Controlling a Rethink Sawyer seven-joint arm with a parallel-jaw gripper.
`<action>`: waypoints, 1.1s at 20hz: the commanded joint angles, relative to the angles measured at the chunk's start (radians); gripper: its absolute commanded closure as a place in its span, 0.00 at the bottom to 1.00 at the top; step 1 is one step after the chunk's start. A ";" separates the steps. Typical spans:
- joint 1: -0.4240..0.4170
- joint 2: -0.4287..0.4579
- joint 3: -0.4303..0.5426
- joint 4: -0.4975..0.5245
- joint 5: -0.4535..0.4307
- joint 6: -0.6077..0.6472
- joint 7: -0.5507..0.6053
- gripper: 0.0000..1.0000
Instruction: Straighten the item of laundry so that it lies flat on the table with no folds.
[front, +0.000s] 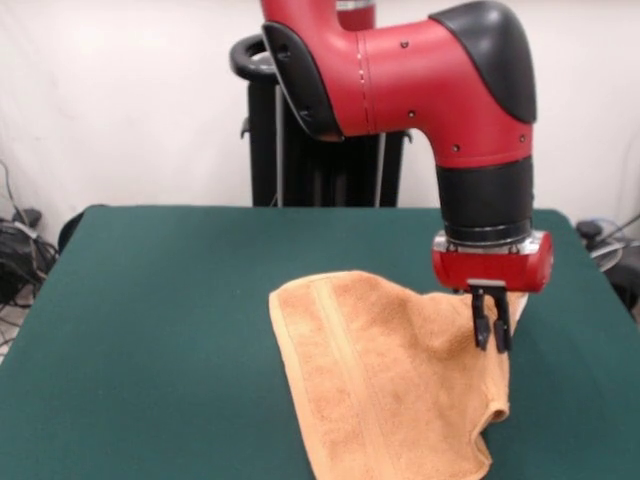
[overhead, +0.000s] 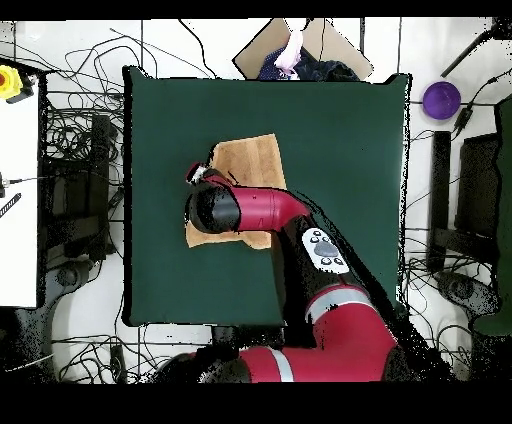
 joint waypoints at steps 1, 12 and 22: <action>0.008 0.015 -0.027 0.038 -0.009 0.037 0.082 1.00; 0.027 0.027 -0.054 0.021 -0.003 0.039 0.091 1.00; 0.027 0.026 -0.056 0.019 -0.002 0.048 0.087 1.00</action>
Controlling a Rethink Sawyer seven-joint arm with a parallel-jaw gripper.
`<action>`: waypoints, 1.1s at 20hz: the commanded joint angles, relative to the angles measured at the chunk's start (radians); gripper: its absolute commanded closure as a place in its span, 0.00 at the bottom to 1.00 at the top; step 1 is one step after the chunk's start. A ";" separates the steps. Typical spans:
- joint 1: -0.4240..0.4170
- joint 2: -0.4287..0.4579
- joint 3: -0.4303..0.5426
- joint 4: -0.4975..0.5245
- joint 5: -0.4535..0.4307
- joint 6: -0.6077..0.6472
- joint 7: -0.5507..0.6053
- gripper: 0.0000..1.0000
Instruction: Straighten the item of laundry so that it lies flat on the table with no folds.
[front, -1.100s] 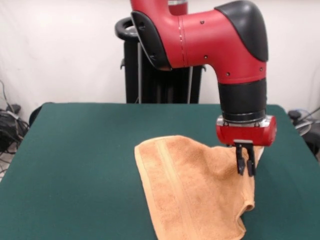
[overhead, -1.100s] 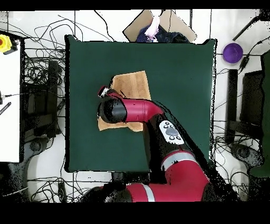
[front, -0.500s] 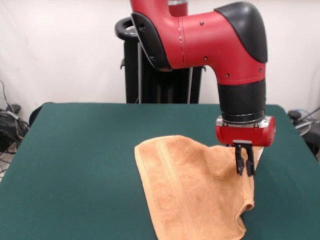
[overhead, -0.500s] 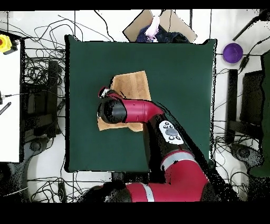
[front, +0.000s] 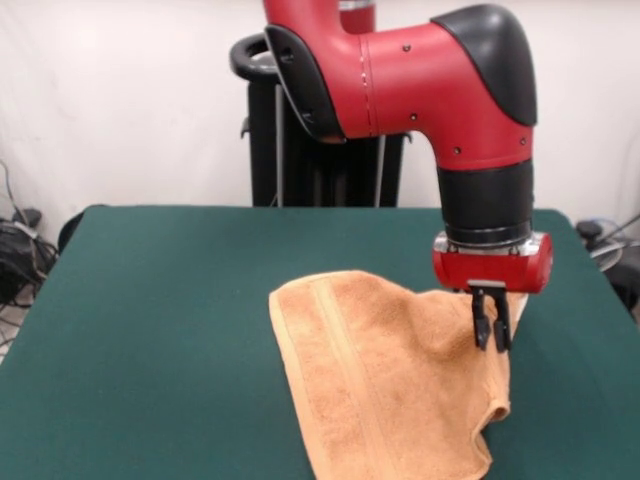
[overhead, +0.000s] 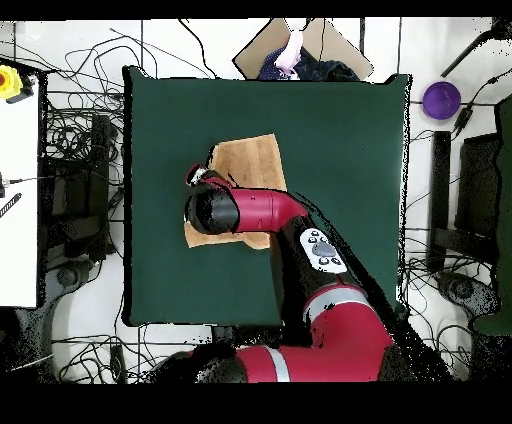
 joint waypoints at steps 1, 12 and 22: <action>0.019 0.021 -0.048 0.018 -0.002 0.048 0.087 1.00; 0.017 0.021 -0.048 0.021 -0.005 0.045 0.085 1.00; 0.045 0.023 -0.080 0.004 -0.012 0.031 0.088 0.00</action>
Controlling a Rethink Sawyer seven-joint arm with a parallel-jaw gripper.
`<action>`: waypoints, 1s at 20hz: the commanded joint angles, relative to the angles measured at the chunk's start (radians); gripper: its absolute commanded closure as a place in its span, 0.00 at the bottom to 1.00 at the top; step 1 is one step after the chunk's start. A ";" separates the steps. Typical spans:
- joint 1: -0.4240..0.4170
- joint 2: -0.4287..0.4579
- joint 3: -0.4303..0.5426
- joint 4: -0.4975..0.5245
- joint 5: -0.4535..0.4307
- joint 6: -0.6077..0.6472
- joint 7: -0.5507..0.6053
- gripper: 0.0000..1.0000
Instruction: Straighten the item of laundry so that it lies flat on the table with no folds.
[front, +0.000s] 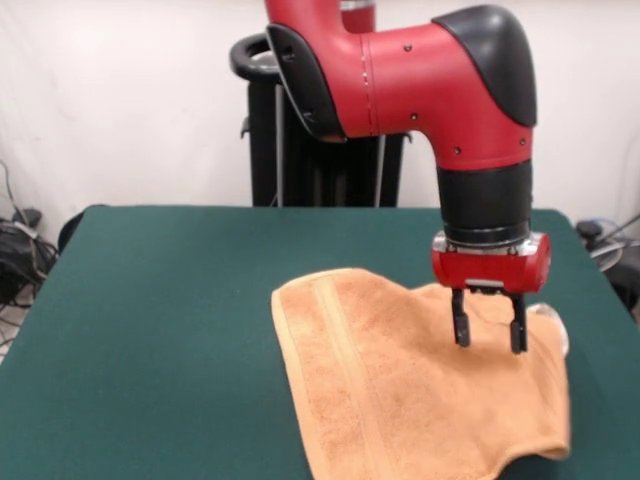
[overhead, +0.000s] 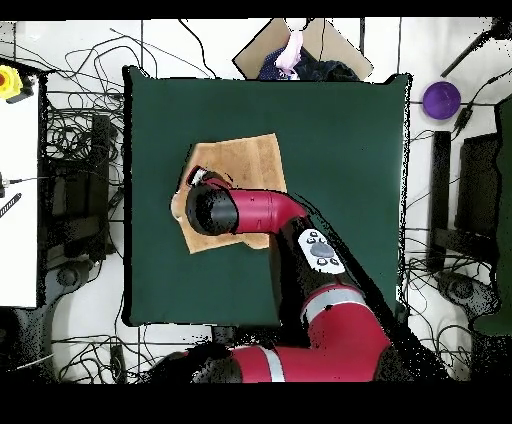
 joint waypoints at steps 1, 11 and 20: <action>0.028 0.022 -0.055 0.007 -0.009 0.031 0.088 0.00; 0.075 -0.014 -0.087 0.039 0.034 0.030 0.140 0.00; -0.049 0.036 -0.007 0.022 -0.014 0.007 0.054 0.00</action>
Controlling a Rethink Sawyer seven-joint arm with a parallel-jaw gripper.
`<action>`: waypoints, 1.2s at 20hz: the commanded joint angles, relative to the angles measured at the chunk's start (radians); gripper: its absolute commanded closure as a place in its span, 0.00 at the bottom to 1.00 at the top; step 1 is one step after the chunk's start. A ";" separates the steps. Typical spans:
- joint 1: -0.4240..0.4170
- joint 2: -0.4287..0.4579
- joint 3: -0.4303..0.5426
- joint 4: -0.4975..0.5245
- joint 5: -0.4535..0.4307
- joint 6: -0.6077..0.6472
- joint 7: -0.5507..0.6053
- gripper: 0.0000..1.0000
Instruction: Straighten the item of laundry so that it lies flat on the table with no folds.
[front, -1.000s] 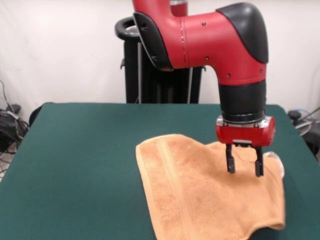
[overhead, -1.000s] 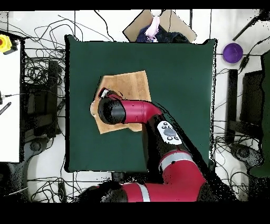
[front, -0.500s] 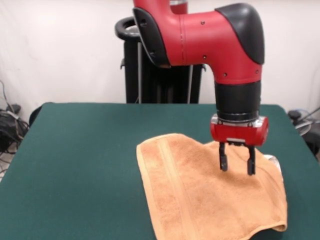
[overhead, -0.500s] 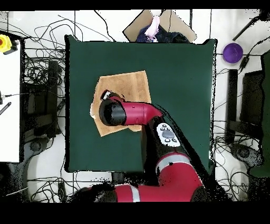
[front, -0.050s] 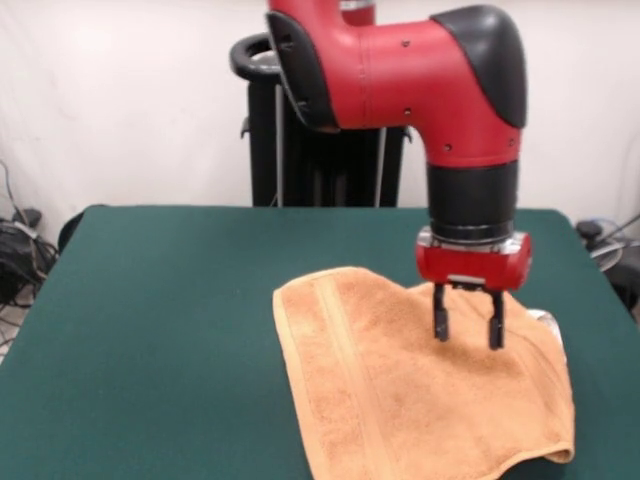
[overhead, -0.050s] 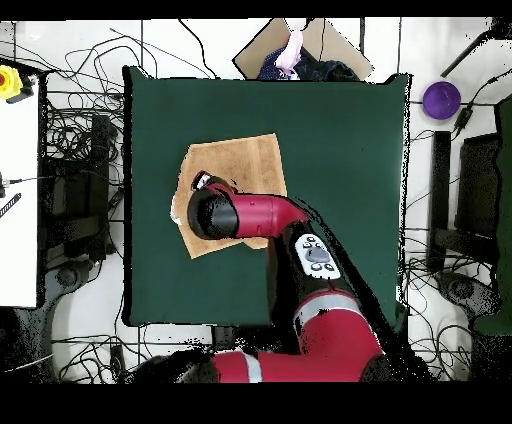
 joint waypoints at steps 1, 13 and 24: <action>-0.078 0.038 0.060 0.020 -0.018 0.011 0.047 0.00; -0.155 -0.010 0.007 0.046 -0.113 0.007 -0.007 0.00; -0.195 -0.004 -0.015 0.003 -0.206 0.065 -0.039 0.00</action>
